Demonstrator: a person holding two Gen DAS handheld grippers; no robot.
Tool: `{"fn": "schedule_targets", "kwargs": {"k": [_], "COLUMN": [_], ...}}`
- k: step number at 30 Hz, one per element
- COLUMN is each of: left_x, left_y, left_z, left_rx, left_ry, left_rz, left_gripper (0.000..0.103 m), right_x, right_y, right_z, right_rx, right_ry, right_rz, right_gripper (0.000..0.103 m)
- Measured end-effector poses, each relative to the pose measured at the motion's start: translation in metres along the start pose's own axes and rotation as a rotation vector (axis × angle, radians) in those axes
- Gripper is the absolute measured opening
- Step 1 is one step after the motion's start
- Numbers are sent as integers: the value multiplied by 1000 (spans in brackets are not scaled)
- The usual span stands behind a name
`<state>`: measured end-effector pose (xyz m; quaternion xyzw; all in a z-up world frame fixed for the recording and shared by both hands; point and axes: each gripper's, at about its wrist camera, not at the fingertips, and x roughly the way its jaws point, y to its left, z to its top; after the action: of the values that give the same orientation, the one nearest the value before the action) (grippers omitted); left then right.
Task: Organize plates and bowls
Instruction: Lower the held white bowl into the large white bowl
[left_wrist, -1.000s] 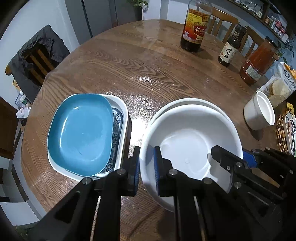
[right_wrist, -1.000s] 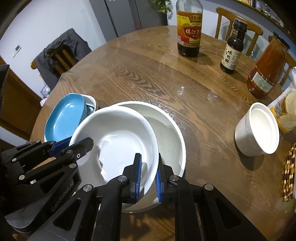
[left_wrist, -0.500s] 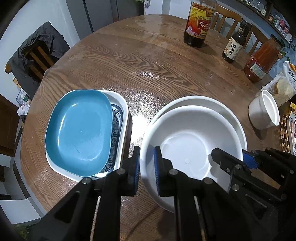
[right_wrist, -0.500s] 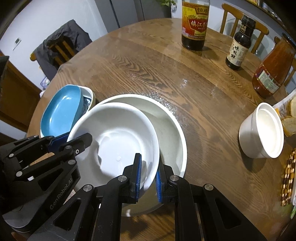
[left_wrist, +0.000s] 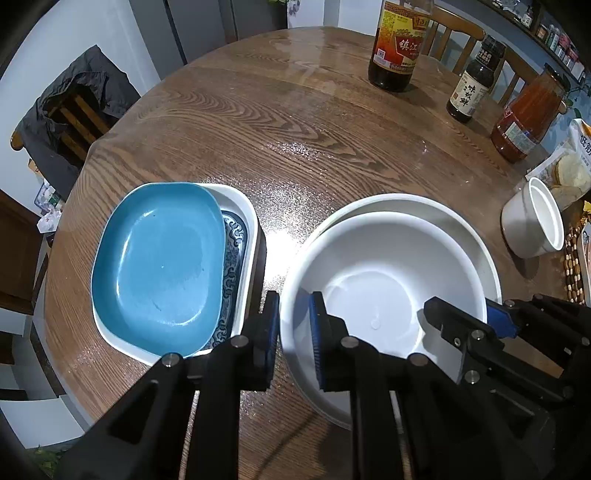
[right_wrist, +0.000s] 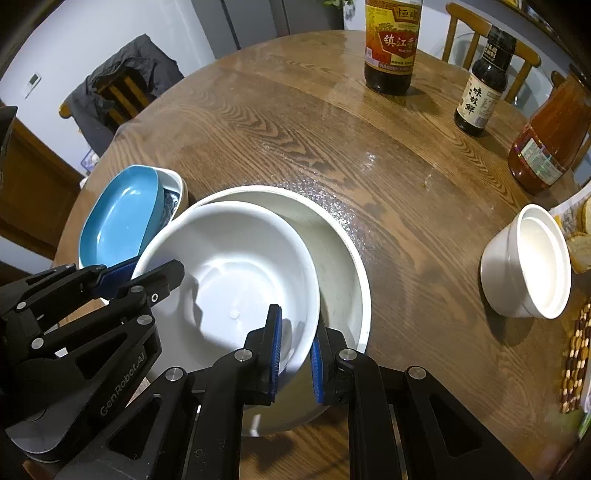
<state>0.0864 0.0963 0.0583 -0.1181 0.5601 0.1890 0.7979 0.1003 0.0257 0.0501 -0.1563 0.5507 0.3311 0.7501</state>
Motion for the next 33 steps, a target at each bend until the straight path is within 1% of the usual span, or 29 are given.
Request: {"fn": "schedule_targets", "kwargs": {"k": [17,33], "left_x": [0,1], "left_y": [1,0], "left_z": [2,3], "left_rx": [0,19], "left_ry": [3,7], "left_rz": [5,12], "left_gripper": [19,19], "right_x": [2,2], "right_y": [0,-1], "right_z": [2,2], "right_rx": [-16,-15], "right_ry": [15,16], "right_rz": [-5,-3], "right_gripper": [16,16]}}
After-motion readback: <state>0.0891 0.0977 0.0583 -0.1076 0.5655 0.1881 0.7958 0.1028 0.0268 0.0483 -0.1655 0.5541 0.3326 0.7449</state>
